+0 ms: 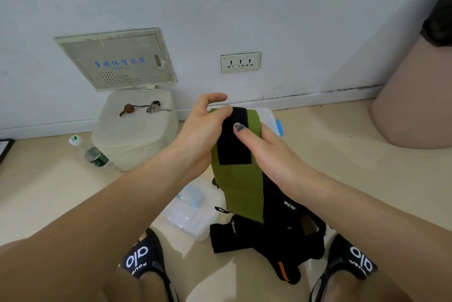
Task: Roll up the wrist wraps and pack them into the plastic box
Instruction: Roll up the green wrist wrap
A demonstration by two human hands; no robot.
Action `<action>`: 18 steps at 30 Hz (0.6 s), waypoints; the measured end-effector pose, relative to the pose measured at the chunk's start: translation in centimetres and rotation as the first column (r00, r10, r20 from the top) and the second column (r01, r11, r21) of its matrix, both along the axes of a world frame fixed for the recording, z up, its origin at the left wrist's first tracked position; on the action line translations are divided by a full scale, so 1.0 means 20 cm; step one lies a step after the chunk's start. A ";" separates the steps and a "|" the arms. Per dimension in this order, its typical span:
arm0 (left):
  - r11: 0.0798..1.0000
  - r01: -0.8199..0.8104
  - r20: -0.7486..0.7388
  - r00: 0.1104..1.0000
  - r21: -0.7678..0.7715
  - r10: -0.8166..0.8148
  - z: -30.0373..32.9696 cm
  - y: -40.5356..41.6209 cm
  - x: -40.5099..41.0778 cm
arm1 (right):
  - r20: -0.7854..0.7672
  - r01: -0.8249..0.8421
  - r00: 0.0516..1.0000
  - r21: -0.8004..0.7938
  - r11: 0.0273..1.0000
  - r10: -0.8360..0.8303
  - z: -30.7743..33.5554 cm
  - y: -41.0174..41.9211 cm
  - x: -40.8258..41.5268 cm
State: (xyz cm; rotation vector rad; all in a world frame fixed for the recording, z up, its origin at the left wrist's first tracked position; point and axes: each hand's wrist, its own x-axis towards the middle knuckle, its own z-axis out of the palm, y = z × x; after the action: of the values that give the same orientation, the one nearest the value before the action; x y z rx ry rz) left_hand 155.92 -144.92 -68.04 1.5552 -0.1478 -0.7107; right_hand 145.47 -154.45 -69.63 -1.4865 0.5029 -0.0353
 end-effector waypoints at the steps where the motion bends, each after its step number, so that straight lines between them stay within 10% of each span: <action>1: 1.000 -0.020 -0.028 0.999 0.003 0.020 0.01 0.00 0.01 | -0.013 -0.009 1.000 -0.029 1.000 0.009 0.00 0.00 0.00; 18: 0.928 0.354 0.179 0.912 0.116 -0.370 -0.08 0.04 -0.12 | -0.032 0.326 0.945 0.100 0.940 -0.325 0.09 -0.19 0.05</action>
State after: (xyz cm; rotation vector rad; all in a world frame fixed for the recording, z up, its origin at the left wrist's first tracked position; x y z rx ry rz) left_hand 153.44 -144.02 -69.55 1.6953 -0.5758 -0.8579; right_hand 146.40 -158.21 -67.78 -1.2891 0.7492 -0.2549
